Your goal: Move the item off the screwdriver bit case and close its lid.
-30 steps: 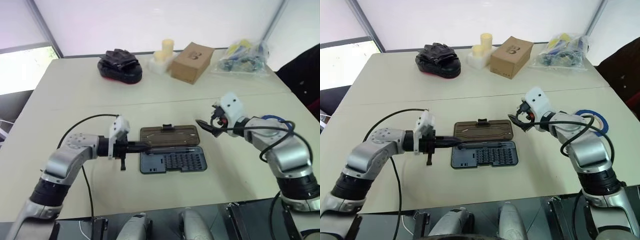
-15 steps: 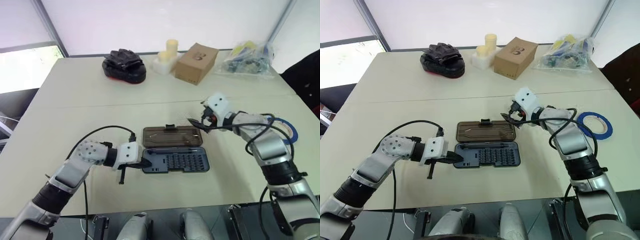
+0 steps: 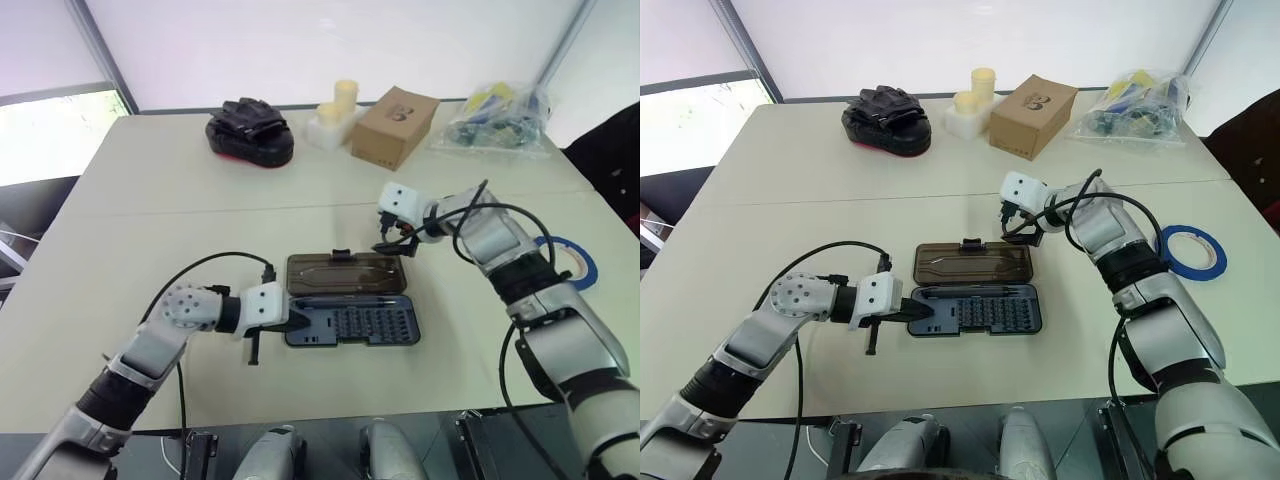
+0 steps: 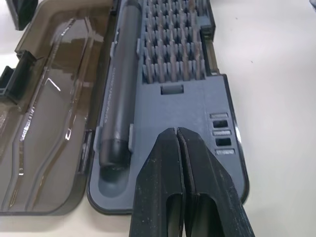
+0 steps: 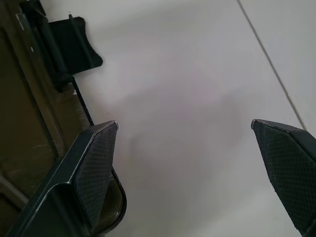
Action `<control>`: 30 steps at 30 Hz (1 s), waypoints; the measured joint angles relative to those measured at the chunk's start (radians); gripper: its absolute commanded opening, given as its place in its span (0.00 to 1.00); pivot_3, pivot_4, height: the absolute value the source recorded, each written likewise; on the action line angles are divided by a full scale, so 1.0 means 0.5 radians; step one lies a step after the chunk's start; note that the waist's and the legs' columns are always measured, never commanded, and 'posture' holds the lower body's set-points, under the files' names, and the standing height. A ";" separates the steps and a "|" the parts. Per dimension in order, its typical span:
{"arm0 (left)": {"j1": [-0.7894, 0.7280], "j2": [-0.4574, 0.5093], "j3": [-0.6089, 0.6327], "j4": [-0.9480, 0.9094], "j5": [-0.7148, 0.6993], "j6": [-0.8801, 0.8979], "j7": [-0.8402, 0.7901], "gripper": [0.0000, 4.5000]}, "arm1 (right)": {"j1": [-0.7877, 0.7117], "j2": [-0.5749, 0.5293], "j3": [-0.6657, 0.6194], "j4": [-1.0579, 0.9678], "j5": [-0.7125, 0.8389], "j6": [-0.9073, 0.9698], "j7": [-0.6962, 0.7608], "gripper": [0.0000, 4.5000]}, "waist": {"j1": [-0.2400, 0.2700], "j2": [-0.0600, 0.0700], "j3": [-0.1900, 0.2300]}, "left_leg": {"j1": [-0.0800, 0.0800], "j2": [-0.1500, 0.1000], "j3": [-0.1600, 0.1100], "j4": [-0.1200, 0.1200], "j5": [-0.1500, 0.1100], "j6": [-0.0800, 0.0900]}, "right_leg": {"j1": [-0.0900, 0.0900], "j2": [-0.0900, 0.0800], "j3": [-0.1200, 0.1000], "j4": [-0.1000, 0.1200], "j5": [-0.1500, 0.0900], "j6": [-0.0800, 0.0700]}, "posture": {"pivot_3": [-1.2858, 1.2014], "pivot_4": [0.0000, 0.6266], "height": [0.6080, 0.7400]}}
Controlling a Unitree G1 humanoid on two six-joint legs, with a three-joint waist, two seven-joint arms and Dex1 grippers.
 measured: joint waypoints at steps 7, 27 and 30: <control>0.050 -0.011 0.011 -0.038 0.005 0.027 0.070 0.01 | 0.059 0.029 -0.005 -0.043 0.000 0.072 0.259 1.00 | -0.006 0.001 -0.001 | -0.001 0.000 0.000 0.000 0.000 0.000 | -0.002 0.000 0.000 0.001 0.000 0.000 | 0.52 0.24 1.00; 0.095 -0.050 0.022 -0.020 0.023 0.088 0.171 0.00 | -0.148 0.348 0.033 0.624 -0.190 -0.282 0.350 0.01 | -0.013 -0.008 -0.035 | 0.071 0.009 0.000 -0.030 -0.001 -0.001 | 0.055 0.009 0.004 -0.022 -0.001 -0.001 | 0.52 0.24 1.00; 0.110 -0.053 0.022 -0.025 0.024 0.107 0.195 0.00 | -0.168 0.386 0.037 0.727 -0.244 -0.435 0.334 0.01 | -0.020 -0.011 -0.049 | 0.073 0.010 0.000 -0.035 -0.001 -0.001 | 0.055 0.009 0.005 -0.022 -0.001 -0.001 | 0.52 0.24 1.00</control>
